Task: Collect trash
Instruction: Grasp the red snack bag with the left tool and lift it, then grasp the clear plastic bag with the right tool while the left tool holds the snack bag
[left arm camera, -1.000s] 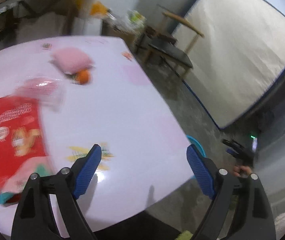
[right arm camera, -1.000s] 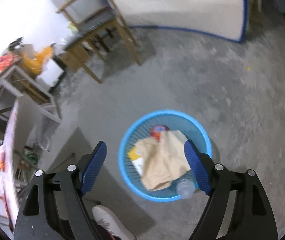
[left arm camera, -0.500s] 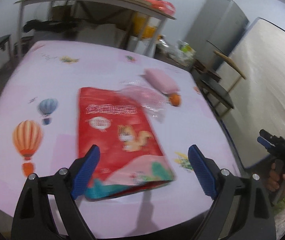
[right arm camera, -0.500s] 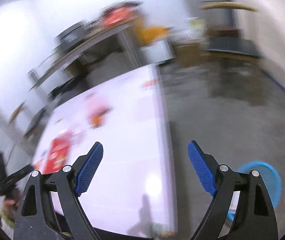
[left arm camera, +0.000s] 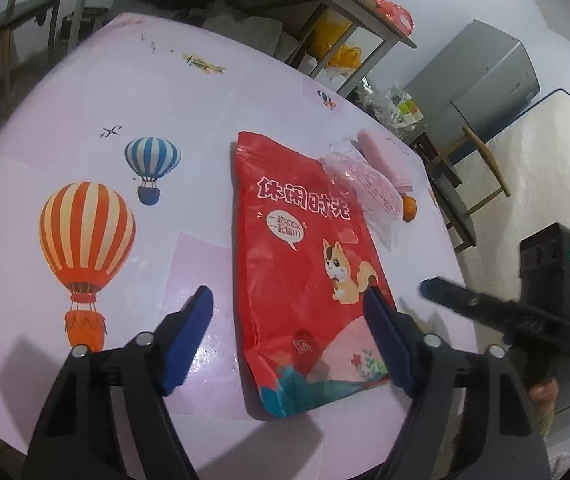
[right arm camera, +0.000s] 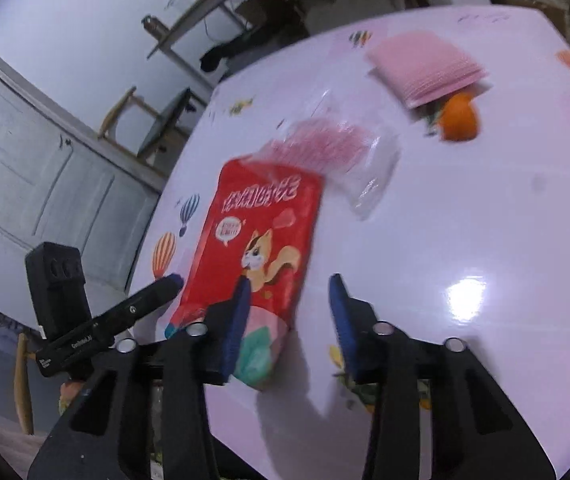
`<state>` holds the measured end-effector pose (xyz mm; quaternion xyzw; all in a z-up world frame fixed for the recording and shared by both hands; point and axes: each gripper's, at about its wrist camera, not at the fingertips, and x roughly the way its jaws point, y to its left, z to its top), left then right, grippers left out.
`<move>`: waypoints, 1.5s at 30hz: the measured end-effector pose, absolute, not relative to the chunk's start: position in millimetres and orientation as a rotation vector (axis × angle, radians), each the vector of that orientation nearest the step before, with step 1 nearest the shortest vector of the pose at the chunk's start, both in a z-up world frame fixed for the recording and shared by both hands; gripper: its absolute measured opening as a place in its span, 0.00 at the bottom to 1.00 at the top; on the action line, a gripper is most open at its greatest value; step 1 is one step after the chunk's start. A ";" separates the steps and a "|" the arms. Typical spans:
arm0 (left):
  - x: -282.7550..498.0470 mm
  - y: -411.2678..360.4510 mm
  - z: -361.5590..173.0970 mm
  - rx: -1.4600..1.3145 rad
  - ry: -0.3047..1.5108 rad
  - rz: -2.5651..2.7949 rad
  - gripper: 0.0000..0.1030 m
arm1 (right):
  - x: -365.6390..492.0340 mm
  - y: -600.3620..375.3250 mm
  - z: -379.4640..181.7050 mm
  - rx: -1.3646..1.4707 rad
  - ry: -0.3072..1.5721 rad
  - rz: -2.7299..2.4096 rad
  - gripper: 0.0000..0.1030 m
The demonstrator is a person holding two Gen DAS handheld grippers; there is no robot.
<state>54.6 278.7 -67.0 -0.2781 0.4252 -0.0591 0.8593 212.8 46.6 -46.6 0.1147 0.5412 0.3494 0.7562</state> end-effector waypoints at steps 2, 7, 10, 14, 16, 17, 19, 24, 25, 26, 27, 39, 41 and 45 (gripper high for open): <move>56.5 281.6 -67.9 -0.604 0.896 -0.132 0.65 | 208.3 57.0 -46.7 0.230 1.198 0.771 0.23; 56.6 287.7 -75.0 -0.719 0.909 -0.184 0.55 | 196.6 68.3 -55.5 0.197 1.232 0.776 0.07; 54.2 290.3 -78.5 -0.789 0.916 -0.222 0.52 | 190.1 69.4 -58.0 0.176 1.242 0.765 0.04; 48.4 292.7 -77.9 -0.870 0.892 -0.277 0.50 | 188.9 67.5 -58.2 0.170 1.242 0.763 0.02; 46.1 295.2 -77.9 -0.926 0.870 -0.315 0.50 | 189.4 68.4 -59.8 0.171 1.241 0.767 0.01; 46.5 296.1 -78.2 -0.949 0.865 -0.332 0.50 | 190.1 69.4 -60.5 0.173 1.241 0.769 0.01; 47.7 297.5 -81.4 -1.014 0.857 -0.374 0.50 | 191.1 67.4 -59.8 0.177 1.240 0.773 0.01; 55.3 287.2 -83.8 -0.981 0.891 -0.349 0.46 | 192.8 62.5 -60.1 0.198 1.240 0.786 0.00; 56.3 285.0 -83.9 -0.955 0.903 -0.330 0.40 | 192.6 62.3 -59.9 0.198 1.239 0.787 0.00; 57.3 282.6 -83.8 -0.920 0.917 -0.303 0.34 | 192.2 61.9 -59.4 0.195 1.237 0.789 0.00; 58.5 278.7 -82.3 -0.870 0.932 -0.269 0.31 | 191.6 62.1 -58.9 0.188 1.234 0.791 0.00; 45.8 291.5 -80.4 -0.782 0.913 -0.163 0.10 | 203.1 59.9 5.2 -0.023 0.957 0.796 0.54; 44.1 294.8 -78.5 -0.778 0.902 -0.145 0.10 | 210.8 66.1 12.1 -0.075 0.908 0.810 0.66; 40.6 302.3 -78.8 -0.787 0.893 -0.119 0.10 | 240.9 87.5 5.6 -0.196 0.867 0.822 0.84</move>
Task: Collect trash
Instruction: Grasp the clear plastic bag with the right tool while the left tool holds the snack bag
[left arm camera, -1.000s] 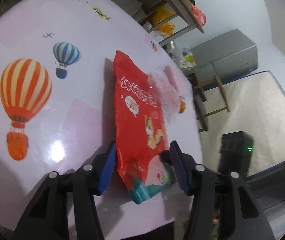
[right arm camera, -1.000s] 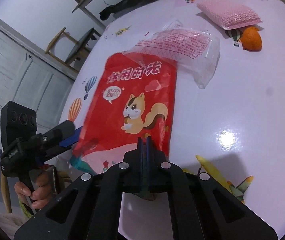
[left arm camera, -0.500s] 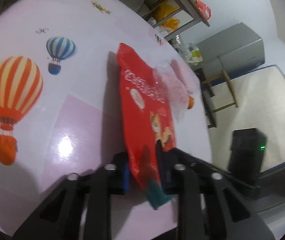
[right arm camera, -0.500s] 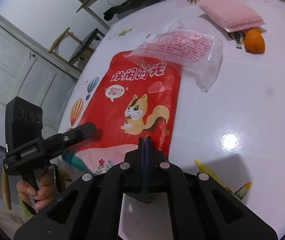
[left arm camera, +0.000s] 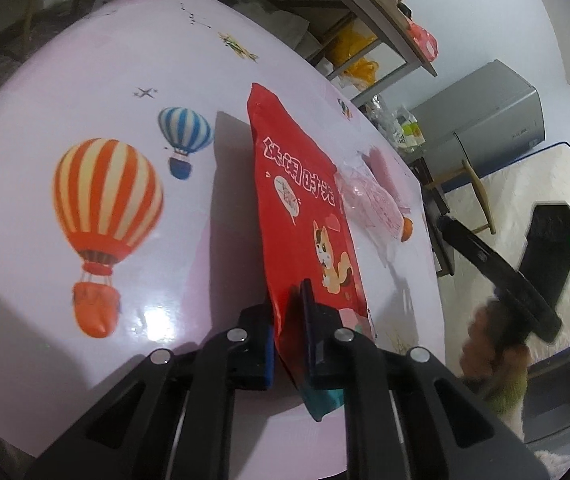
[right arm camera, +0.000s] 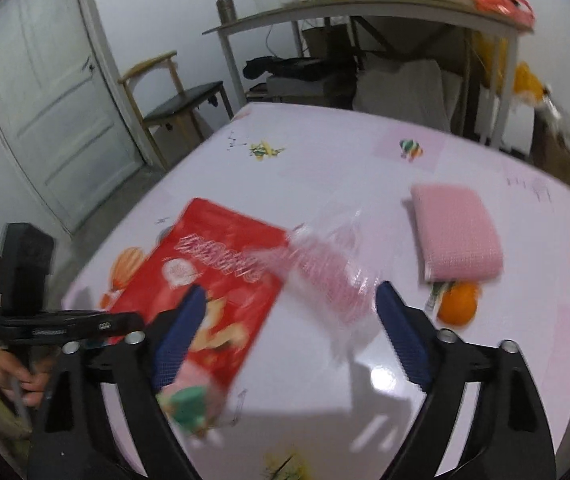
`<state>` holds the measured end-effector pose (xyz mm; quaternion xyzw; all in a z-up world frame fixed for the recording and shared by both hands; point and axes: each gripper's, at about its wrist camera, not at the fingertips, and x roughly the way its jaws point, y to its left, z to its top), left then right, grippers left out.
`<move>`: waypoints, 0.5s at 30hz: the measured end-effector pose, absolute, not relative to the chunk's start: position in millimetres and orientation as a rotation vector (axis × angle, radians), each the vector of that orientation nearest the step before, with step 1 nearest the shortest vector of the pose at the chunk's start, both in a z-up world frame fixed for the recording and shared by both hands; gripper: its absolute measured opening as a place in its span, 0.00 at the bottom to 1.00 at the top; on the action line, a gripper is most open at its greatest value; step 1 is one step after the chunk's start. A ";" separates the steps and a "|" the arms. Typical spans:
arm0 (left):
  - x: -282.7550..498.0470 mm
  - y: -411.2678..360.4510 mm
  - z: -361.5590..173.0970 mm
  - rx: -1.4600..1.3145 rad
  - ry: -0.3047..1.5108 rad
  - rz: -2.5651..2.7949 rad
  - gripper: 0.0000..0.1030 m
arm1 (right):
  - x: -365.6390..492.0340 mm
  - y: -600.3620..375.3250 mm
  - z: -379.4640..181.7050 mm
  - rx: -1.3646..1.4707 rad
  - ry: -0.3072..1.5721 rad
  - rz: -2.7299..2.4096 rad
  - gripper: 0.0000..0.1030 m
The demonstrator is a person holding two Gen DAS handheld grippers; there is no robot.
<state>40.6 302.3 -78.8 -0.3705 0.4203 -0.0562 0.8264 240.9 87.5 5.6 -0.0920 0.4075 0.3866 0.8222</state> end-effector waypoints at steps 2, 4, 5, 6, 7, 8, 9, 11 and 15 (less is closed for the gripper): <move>40.0 304.1 -80.1 -0.790 0.895 -0.114 0.10 | 254.1 96.9 -5.9 -0.244 0.883 0.819 0.85; 39.3 304.0 -81.1 -0.789 0.897 -0.113 0.10 | 270.6 103.3 -20.2 -0.269 0.925 0.828 0.85; 38.5 304.0 -81.6 -0.790 0.898 -0.111 0.10 | 276.7 106.7 -27.5 -0.272 0.955 0.836 0.85; 38.1 304.3 -82.1 -0.790 0.898 -0.110 0.10 | 281.8 108.7 -34.7 -0.277 0.982 0.828 0.85; 38.2 304.0 -82.0 -0.789 0.898 -0.109 0.10 | 283.9 109.3 -39.9 -0.283 1.002 0.822 0.85; 38.4 303.9 -81.7 -0.786 0.898 -0.107 0.10 | 285.5 108.0 -41.6 -0.288 1.013 0.818 0.85; 39.0 303.7 -81.1 -0.782 0.898 -0.106 0.10 | 285.5 107.3 -44.3 -0.287 1.025 0.814 0.83; 38.2 303.8 -81.4 -0.776 0.900 -0.105 0.10 | 281.4 103.4 -46.1 -0.288 1.032 0.792 0.76; 42.1 301.1 -82.5 -0.772 0.908 -0.106 0.10 | 268.9 90.6 -44.4 -0.263 1.043 0.749 0.55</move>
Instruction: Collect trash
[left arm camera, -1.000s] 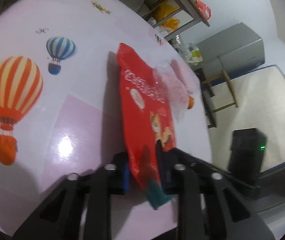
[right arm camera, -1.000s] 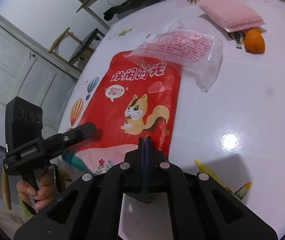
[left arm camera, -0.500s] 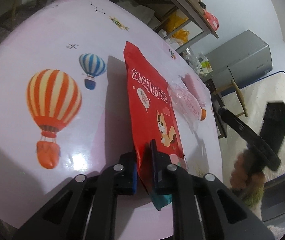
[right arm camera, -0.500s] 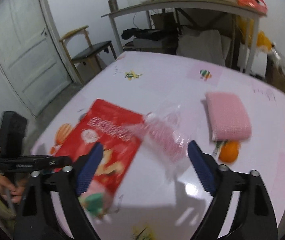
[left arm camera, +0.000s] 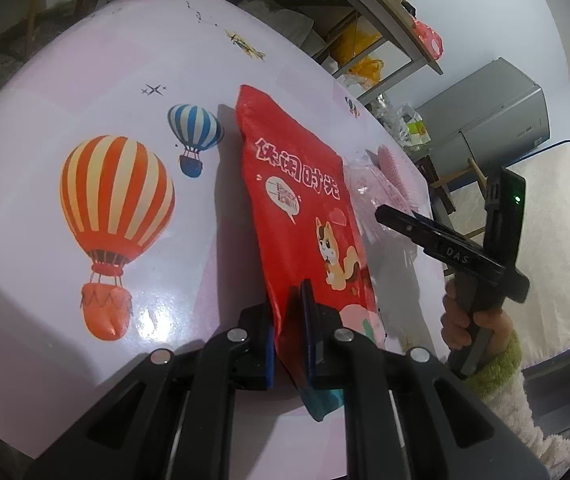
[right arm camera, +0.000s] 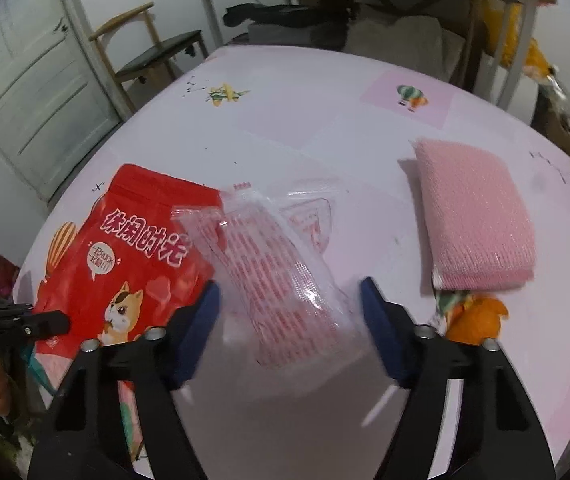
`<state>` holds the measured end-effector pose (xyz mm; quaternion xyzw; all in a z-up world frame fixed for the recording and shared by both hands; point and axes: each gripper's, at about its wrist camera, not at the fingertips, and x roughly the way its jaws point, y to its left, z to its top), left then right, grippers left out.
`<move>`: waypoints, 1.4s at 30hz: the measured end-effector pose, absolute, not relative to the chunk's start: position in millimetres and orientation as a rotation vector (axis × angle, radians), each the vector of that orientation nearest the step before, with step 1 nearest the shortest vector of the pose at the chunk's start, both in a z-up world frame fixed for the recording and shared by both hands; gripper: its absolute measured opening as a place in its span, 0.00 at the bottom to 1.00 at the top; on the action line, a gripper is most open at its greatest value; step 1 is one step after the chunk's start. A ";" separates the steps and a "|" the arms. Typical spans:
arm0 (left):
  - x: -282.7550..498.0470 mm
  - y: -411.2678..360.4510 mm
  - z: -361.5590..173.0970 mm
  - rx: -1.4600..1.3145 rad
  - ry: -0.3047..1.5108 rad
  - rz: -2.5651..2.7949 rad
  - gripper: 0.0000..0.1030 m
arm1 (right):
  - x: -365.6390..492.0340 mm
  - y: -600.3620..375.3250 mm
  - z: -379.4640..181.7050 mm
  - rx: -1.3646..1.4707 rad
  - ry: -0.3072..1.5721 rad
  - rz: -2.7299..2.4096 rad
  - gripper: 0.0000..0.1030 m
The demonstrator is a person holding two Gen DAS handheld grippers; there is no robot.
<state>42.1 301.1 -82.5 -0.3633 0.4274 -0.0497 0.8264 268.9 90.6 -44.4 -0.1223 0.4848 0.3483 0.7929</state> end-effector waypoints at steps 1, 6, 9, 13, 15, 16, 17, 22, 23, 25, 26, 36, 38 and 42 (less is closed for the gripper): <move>42.9 300.8 -82.6 -0.770 0.909 -0.107 0.10 | 266.9 88.4 -44.4 -0.252 1.052 0.742 0.49; 42.1 296.9 -80.6 -0.754 0.908 -0.110 0.10 | 251.6 68.1 -44.7 -0.184 1.071 0.695 0.41; 42.5 293.9 -80.2 -0.751 0.909 -0.110 0.10 | 242.6 60.3 -44.0 -0.157 1.078 0.672 0.38; 42.0 290.8 -79.1 -0.753 0.903 -0.119 0.10 | 225.6 40.3 -41.9 -0.072 1.085 0.632 0.35; 42.4 289.5 -76.6 -0.752 0.896 -0.128 0.09 | 221.2 30.1 -41.8 -0.020 1.085 0.617 0.34; 43.2 289.0 -75.3 -0.751 0.891 -0.131 0.08 | 219.3 26.3 -42.0 -0.001 1.085 0.611 0.33; 42.9 288.3 -73.2 -0.749 0.884 -0.134 0.07 | 216.5 20.8 -42.4 0.025 1.085 0.601 0.33; 43.0 284.4 -60.6 -0.736 0.840 -0.151 0.05 | 210.3 1.4 -39.8 0.130 1.080 0.576 0.32; 43.2 283.4 -58.1 -0.735 0.832 -0.154 0.05 | 210.0 -2.4 -38.1 0.149 1.075 0.573 0.32; 42.8 281.1 -54.0 -0.735 0.819 -0.164 0.04 | 209.5 -7.5 -34.6 0.174 1.067 0.574 0.32; 42.5 280.0 -51.6 -0.734 0.811 -0.167 0.04 | 208.6 -8.8 -33.7 0.180 1.064 0.572 0.32; 41.2 261.6 -22.2 -0.712 0.727 -0.226 0.02 | 200.2 -25.7 -20.9 0.227 1.029 0.553 0.30; 41.4 259.8 -17.2 -0.709 0.716 -0.235 0.02 | 195.5 -31.1 -17.9 0.233 1.020 0.547 0.30; 41.4 252.7 -7.6 -0.701 0.694 -0.254 0.02 | 190.6 -40.0 -11.5 0.246 1.002 0.537 0.30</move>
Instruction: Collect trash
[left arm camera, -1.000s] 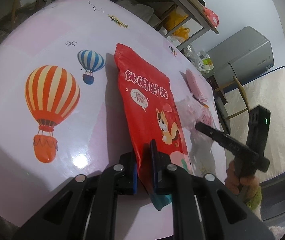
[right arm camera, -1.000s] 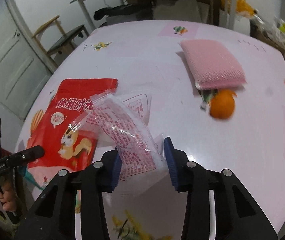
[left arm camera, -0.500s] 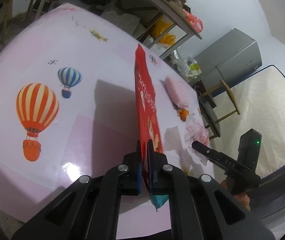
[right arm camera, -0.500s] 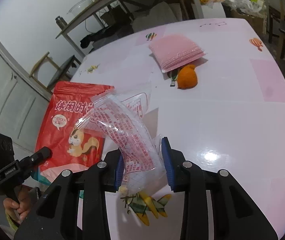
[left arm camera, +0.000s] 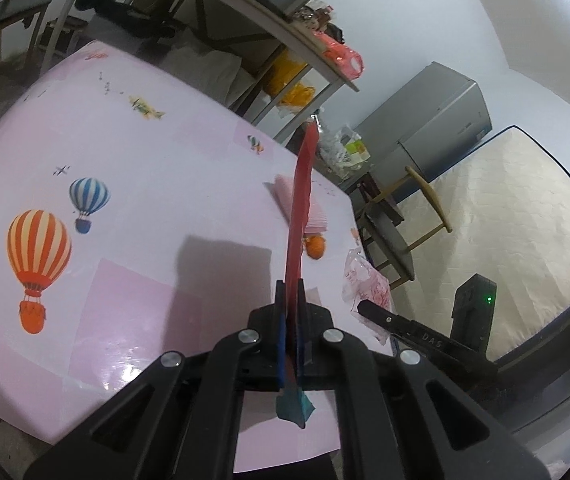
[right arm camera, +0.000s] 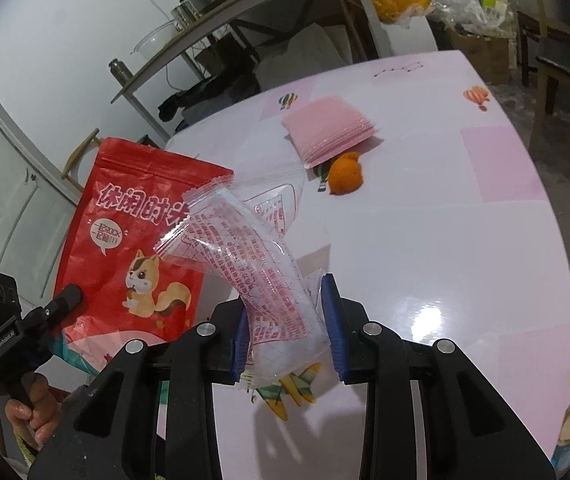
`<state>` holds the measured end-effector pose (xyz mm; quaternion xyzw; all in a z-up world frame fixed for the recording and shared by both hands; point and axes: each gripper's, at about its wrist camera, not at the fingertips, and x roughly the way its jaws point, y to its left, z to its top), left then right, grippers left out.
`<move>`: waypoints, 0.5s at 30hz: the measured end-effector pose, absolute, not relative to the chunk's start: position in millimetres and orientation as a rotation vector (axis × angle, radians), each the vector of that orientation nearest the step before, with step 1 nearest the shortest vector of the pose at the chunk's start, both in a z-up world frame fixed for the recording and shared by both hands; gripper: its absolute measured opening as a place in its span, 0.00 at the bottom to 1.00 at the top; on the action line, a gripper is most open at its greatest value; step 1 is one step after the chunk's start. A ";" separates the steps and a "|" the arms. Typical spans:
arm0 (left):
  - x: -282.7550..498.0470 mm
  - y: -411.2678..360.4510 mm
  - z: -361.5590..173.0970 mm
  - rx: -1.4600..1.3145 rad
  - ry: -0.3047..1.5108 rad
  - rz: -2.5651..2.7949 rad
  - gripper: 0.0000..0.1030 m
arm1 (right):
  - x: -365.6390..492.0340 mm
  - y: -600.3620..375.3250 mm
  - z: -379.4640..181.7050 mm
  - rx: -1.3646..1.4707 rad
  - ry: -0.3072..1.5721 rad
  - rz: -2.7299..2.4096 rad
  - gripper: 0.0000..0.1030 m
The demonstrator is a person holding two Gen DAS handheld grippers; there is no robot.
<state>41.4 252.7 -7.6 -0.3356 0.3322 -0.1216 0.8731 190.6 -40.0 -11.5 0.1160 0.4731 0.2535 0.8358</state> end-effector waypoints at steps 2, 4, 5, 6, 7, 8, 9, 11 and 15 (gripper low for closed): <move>43.2 251.0 -4.4 -0.699 0.687 -0.263 0.02 | 187.5 -45.8 -9.2 0.253 0.995 0.532 0.30; 42.9 248.2 -0.6 -0.695 0.680 -0.274 0.02 | 185.2 -51.5 -6.2 0.263 0.986 0.526 0.30; 42.9 246.3 1.6 -0.693 0.676 -0.279 0.02 | 183.9 -54.5 -4.3 0.269 0.981 0.523 0.30; 42.1 244.7 3.7 -0.689 0.671 -0.284 0.02 | 182.4 -57.2 -2.2 0.273 0.976 0.521 0.30; 41.8 243.1 5.5 -0.686 0.668 -0.287 0.02 | 181.6 -59.9 -0.8 0.276 0.970 0.518 0.30; 41.6 241.2 7.6 -0.684 0.664 -0.292 0.02 | 179.9 -63.0 0.4 0.279 0.965 0.516 0.30; 42.1 239.1 9.5 -0.682 0.662 -0.296 0.02 | 178.9 -65.7 2.1 0.284 0.960 0.514 0.30; 42.3 233.9 13.7 -0.674 0.655 -0.305 0.02 | 176.9 -72.8 5.8 0.302 0.951 0.519 0.30; 44.3 223.3 22.2 -0.662 0.649 -0.325 0.02 | 174.6 -87.3 12.7 0.322 0.928 0.504 0.30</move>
